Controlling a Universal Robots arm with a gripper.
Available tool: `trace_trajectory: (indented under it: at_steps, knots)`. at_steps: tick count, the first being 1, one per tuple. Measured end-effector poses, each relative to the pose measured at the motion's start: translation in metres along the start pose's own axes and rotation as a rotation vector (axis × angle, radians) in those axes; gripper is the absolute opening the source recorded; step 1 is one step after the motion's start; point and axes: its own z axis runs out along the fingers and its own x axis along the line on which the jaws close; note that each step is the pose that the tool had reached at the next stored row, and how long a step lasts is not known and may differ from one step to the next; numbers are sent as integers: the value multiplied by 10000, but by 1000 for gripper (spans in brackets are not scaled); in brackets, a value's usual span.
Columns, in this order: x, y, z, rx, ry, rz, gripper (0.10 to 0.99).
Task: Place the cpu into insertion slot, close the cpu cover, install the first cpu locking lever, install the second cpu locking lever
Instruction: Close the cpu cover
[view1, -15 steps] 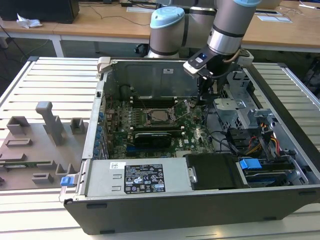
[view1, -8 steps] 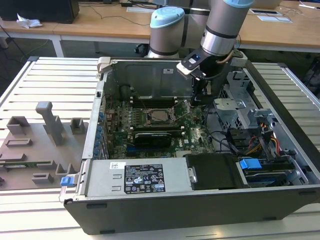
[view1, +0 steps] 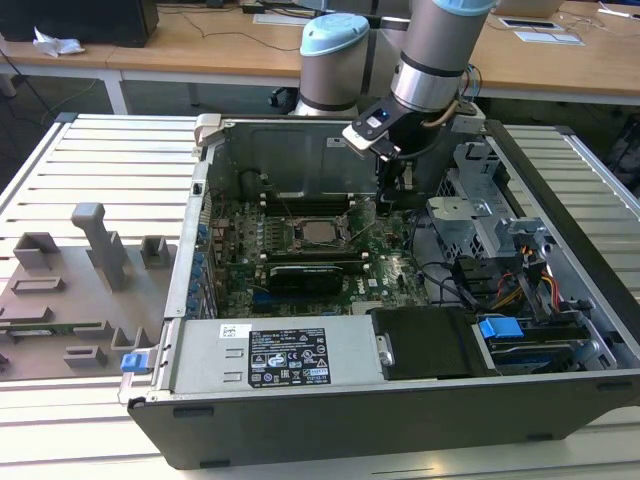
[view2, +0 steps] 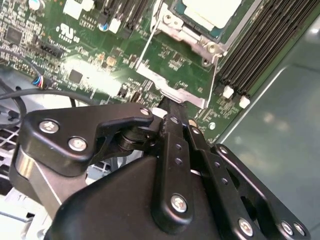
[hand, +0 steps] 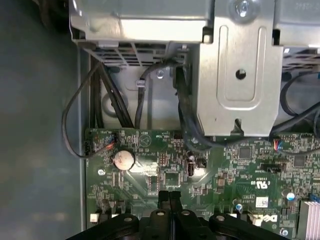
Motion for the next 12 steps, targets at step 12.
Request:
trace_trajectory:
  at_steps: [12]
  knots:
    - [5,-177,19,1,0,0,106]
